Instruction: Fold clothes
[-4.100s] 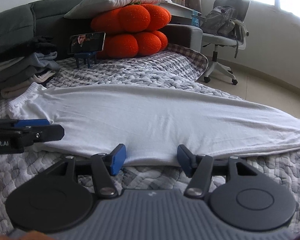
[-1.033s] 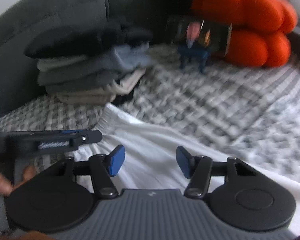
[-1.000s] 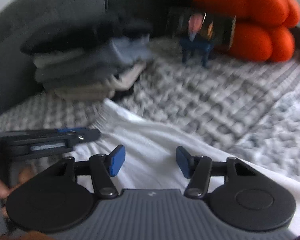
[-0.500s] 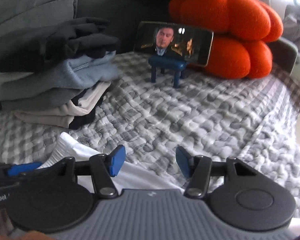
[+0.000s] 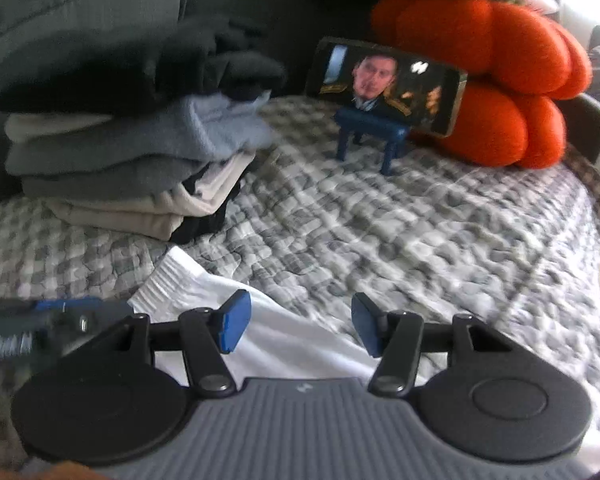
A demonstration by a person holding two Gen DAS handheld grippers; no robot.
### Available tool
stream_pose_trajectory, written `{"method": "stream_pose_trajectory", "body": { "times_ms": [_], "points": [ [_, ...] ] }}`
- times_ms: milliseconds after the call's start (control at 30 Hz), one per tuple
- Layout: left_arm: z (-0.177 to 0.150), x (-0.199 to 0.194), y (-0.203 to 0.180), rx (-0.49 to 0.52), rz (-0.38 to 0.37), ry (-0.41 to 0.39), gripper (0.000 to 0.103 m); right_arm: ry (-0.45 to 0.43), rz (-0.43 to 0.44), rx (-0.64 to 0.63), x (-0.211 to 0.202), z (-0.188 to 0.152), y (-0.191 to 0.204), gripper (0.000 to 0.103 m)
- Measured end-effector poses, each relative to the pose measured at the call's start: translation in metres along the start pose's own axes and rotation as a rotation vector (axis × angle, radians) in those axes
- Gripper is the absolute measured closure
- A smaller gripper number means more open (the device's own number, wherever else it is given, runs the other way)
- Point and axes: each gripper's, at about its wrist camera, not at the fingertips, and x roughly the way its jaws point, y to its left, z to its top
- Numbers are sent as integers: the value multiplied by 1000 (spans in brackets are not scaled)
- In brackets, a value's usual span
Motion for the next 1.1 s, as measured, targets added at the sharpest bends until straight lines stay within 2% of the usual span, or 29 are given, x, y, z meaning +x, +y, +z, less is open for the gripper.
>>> {"method": "stream_pose_trajectory", "body": {
  "times_ms": [133,267,400,467,567,700,800,1000,1100],
  "points": [
    [4,-1,1,2,-50,1,71,-43,14,33,-43,-21,-5,45],
    [6,5,-3,48,-107,21,71,-55,1,65,-80,-55,-12,45],
    [2,10,-6,83,-100,30,71,-80,-44,94,-115,-91,-21,45],
    [0,12,-7,94,-92,33,71,-111,-83,55,-128,-106,-20,45],
    [-2,14,-8,107,-81,33,71,-128,-86,44,-135,-117,-23,45],
    [-3,14,-10,113,-67,29,71,-186,24,182,-138,-131,-43,45],
    [-7,16,-17,158,-44,17,71,-189,34,249,-136,-141,-53,45],
    [-10,17,-23,196,-17,-1,71,-201,54,155,-141,-144,-37,43],
    [-11,17,-26,216,3,-7,79,-200,65,163,-140,-145,-39,42]
  ]
}}
